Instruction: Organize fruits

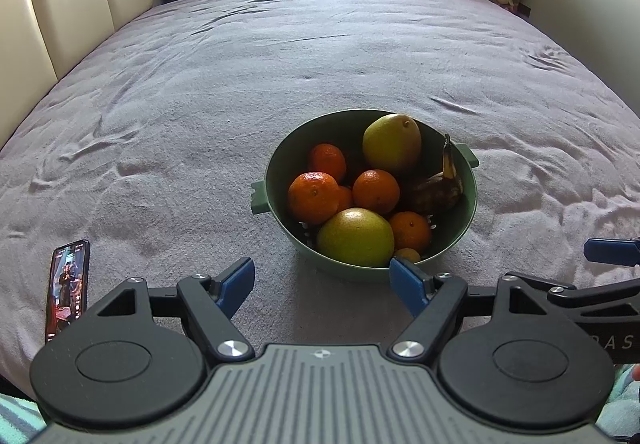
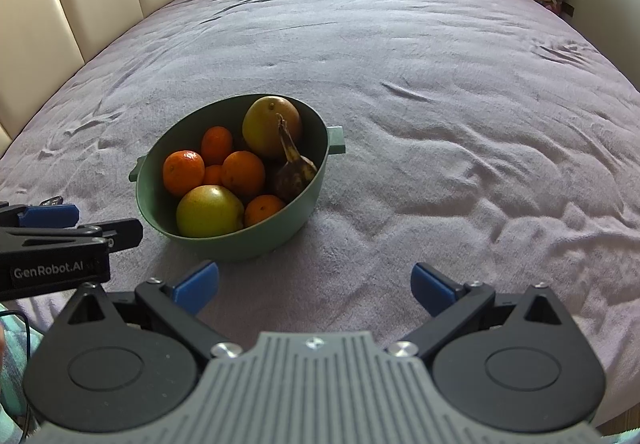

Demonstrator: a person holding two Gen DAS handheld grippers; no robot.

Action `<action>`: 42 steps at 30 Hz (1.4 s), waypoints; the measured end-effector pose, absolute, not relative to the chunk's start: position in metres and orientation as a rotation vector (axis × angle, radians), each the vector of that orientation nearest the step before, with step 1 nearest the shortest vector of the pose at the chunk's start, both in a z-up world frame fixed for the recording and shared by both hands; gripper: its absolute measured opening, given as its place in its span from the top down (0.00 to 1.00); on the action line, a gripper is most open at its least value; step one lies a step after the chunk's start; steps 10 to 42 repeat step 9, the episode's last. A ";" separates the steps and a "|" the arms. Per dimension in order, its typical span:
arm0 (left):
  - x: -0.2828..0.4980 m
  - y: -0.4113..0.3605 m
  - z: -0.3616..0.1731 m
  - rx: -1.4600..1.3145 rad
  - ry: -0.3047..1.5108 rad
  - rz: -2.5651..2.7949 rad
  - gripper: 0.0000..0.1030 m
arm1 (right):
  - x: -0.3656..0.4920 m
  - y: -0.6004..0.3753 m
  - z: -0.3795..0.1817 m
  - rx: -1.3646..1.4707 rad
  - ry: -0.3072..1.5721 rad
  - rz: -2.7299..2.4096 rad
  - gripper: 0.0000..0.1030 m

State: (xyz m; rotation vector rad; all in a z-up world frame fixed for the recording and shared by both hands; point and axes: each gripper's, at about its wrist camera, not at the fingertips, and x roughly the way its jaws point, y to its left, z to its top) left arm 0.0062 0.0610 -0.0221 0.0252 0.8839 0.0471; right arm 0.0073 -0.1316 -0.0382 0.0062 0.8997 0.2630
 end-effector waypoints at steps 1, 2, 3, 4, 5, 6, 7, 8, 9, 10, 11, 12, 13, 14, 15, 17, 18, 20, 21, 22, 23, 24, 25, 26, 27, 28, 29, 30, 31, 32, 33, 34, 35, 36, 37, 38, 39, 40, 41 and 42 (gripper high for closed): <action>0.006 0.061 -0.022 0.028 0.883 0.048 0.12 | 0.007 -0.131 -0.039 0.006 0.901 0.263 0.04; 0.006 0.061 -0.022 0.031 0.881 0.048 0.12 | 0.007 -0.131 -0.038 0.006 0.901 0.263 0.04; 0.006 0.060 -0.022 0.033 0.878 0.049 0.12 | 0.008 -0.132 -0.039 0.007 0.902 0.263 0.04; 0.005 0.060 -0.021 0.035 0.876 0.048 0.12 | 0.008 -0.132 -0.039 0.007 0.902 0.264 0.04; 0.005 0.060 -0.021 0.038 0.873 0.047 0.12 | 0.008 -0.132 -0.039 0.007 0.902 0.264 0.04; 0.005 0.059 -0.021 0.041 0.870 0.046 0.12 | 0.008 -0.132 -0.039 0.006 0.902 0.263 0.04; 0.005 0.059 -0.021 0.044 0.869 0.047 0.12 | 0.008 -0.132 -0.039 0.006 0.903 0.264 0.04; 0.005 0.059 -0.021 0.044 0.870 0.046 0.12 | 0.007 -0.132 -0.039 0.006 0.904 0.264 0.04; 0.005 0.059 -0.021 0.042 0.872 0.045 0.12 | 0.007 -0.132 -0.040 0.005 0.906 0.264 0.04; 0.005 0.059 -0.021 0.042 0.872 0.045 0.12 | 0.007 -0.132 -0.040 0.005 0.906 0.264 0.04; 0.005 0.059 -0.021 0.042 0.872 0.045 0.12 | 0.007 -0.132 -0.040 0.005 0.906 0.264 0.04; 0.005 0.059 -0.021 0.042 0.872 0.045 0.12 | 0.007 -0.132 -0.040 0.005 0.906 0.264 0.04; 0.005 0.059 -0.021 0.042 0.872 0.045 0.12 | 0.007 -0.132 -0.040 0.005 0.906 0.264 0.04; 0.005 0.059 -0.021 0.042 0.872 0.045 0.12 | 0.007 -0.132 -0.040 0.005 0.906 0.264 0.04; 0.005 0.059 -0.021 0.042 0.872 0.045 0.12 | 0.007 -0.132 -0.040 0.005 0.906 0.264 0.04; 0.005 0.059 -0.021 0.042 0.872 0.045 0.12 | 0.007 -0.132 -0.040 0.005 0.906 0.264 0.04; 0.005 0.059 -0.021 0.042 0.872 0.045 0.12 | 0.007 -0.132 -0.040 0.005 0.906 0.264 0.04; 0.005 0.059 -0.021 0.042 0.872 0.045 0.12 | 0.007 -0.132 -0.040 0.005 0.906 0.264 0.04; 0.005 0.059 -0.021 0.042 0.872 0.045 0.12 | 0.007 -0.132 -0.040 0.005 0.906 0.264 0.04; 0.005 0.059 -0.021 0.042 0.872 0.045 0.12 | 0.007 -0.132 -0.040 0.005 0.906 0.264 0.04; 0.005 0.059 -0.021 0.042 0.872 0.045 0.12 | 0.007 -0.132 -0.040 0.005 0.906 0.264 0.04; 0.005 0.059 -0.021 0.042 0.872 0.045 0.12 | 0.007 -0.132 -0.040 0.005 0.906 0.264 0.04; 0.005 0.059 -0.021 0.042 0.872 0.045 0.12 | 0.007 -0.132 -0.040 0.005 0.906 0.264 0.04; 0.005 0.059 -0.021 0.042 0.872 0.045 0.12 | 0.007 -0.132 -0.040 0.005 0.906 0.264 0.04; 0.005 0.059 -0.021 0.042 0.872 0.045 0.12 | 0.007 -0.132 -0.040 0.005 0.906 0.264 0.04; 0.005 0.059 -0.021 0.042 0.872 0.045 0.12 | 0.007 -0.132 -0.040 0.005 0.906 0.264 0.04; 0.005 0.059 -0.021 0.042 0.872 0.045 0.12 | 0.007 -0.132 -0.040 0.005 0.906 0.264 0.04; 0.005 0.059 -0.021 0.042 0.872 0.045 0.12 | 0.007 -0.132 -0.040 0.005 0.906 0.264 0.04; 0.005 0.059 -0.021 0.042 0.872 0.045 0.12 | 0.007 -0.132 -0.040 0.005 0.906 0.264 0.04; 0.005 0.059 -0.021 0.042 0.872 0.045 0.12 | 0.007 -0.132 -0.040 0.005 0.906 0.264 0.04; 0.005 0.059 -0.021 0.042 0.872 0.045 0.12 | 0.007 -0.132 -0.040 0.005 0.906 0.264 0.04; 0.005 0.059 -0.021 0.042 0.872 0.045 0.12 | 0.007 -0.132 -0.040 0.005 0.906 0.264 0.04; 0.005 0.059 -0.021 0.042 0.872 0.045 0.12 | 0.007 -0.132 -0.040 0.005 0.906 0.264 0.04; 0.005 0.059 -0.021 0.042 0.872 0.045 0.12 | 0.007 -0.132 -0.040 0.005 0.906 0.264 0.04; 0.005 0.059 -0.021 0.042 0.872 0.045 0.12 | 0.007 -0.132 -0.040 0.005 0.906 0.264 0.04; 0.005 0.059 -0.021 0.042 0.872 0.045 0.12 | 0.007 -0.132 -0.040 0.005 0.906 0.264 0.04; 0.005 0.059 -0.021 0.042 0.872 0.045 0.12 | 0.007 -0.132 -0.040 0.005 0.906 0.264 0.04; 0.005 0.059 -0.021 0.042 0.872 0.045 0.12 | 0.007 -0.132 -0.040 0.005 0.906 0.264 0.04; 0.005 0.059 -0.021 0.042 0.872 0.045 0.12 | 0.007 -0.132 -0.040 0.005 0.906 0.264 0.04; 0.005 0.059 -0.021 0.042 0.872 0.045 0.12 | 0.007 -0.132 -0.040 0.005 0.906 0.264 0.04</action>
